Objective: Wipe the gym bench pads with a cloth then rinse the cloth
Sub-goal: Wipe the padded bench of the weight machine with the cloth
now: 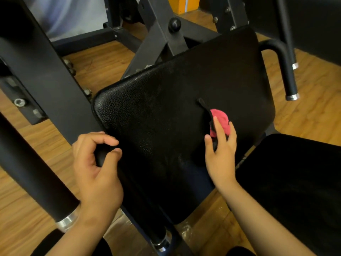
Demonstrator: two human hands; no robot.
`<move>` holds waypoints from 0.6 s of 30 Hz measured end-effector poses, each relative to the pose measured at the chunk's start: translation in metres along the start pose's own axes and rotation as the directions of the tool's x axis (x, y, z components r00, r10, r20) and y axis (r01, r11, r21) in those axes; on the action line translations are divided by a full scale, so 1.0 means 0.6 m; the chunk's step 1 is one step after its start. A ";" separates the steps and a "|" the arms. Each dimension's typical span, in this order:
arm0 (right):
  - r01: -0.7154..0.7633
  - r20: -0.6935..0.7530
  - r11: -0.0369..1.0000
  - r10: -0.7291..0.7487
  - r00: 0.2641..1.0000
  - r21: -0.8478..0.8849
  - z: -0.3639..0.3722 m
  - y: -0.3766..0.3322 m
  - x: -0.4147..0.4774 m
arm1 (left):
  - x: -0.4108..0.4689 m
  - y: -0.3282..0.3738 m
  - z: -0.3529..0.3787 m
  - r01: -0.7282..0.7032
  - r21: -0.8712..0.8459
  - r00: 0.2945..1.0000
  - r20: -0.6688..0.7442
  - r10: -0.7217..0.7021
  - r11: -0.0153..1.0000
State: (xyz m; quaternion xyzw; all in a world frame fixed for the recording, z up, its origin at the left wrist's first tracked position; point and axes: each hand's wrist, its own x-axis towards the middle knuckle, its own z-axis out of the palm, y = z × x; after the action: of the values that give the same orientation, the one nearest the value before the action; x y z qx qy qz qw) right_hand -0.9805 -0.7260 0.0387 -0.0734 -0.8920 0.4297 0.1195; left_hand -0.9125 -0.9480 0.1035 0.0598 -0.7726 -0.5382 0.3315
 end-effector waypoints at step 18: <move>0.157 0.154 0.868 -0.095 0.983 -0.472 -0.032 -0.011 -0.067 | 0.001 0.000 -0.001 -0.027 0.011 1.000 -0.003 0.027 1.000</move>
State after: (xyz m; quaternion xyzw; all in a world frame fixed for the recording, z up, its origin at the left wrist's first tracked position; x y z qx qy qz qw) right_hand -0.9366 -0.7254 0.0496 -0.0151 -0.9794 0.1893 0.0688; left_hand -0.9128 -0.9488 0.1041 0.0522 -0.7757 -0.5294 0.3396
